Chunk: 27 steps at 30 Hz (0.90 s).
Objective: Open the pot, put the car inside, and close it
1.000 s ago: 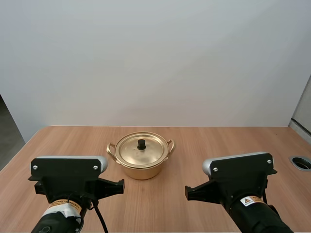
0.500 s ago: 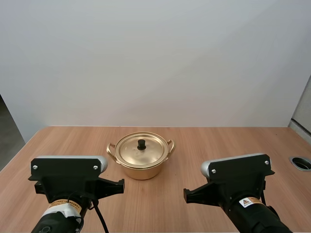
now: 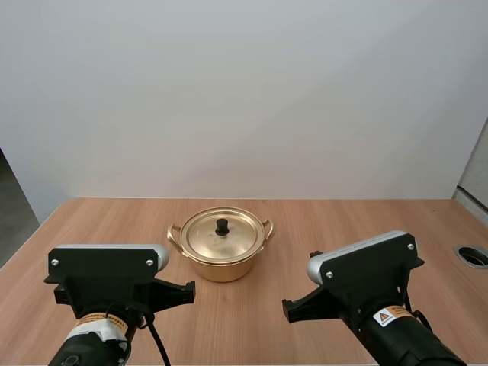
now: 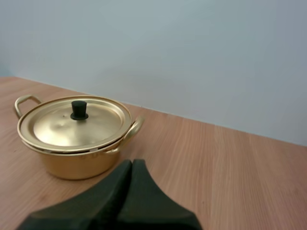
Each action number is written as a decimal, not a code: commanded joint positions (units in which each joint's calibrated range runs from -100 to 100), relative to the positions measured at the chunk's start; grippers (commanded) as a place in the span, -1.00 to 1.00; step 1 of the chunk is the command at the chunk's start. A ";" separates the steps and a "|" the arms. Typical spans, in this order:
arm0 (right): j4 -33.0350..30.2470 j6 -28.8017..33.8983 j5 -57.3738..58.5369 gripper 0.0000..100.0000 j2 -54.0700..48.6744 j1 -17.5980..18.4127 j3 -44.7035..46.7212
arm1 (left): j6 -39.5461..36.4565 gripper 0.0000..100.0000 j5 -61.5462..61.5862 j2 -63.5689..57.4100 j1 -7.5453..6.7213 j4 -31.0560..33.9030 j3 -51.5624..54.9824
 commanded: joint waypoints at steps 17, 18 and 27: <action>-36.96 36.63 6.48 -1.00 0.00 0.03 0.00 | -0.03 -1.00 0.01 0.00 0.05 0.05 0.00; -36.96 36.63 6.48 -1.00 0.00 0.03 0.00 | -0.03 -1.00 0.01 0.00 0.05 0.05 0.00; -36.84 36.63 6.48 -1.00 0.00 0.03 0.00 | -0.03 -1.00 0.01 0.00 0.05 0.05 0.00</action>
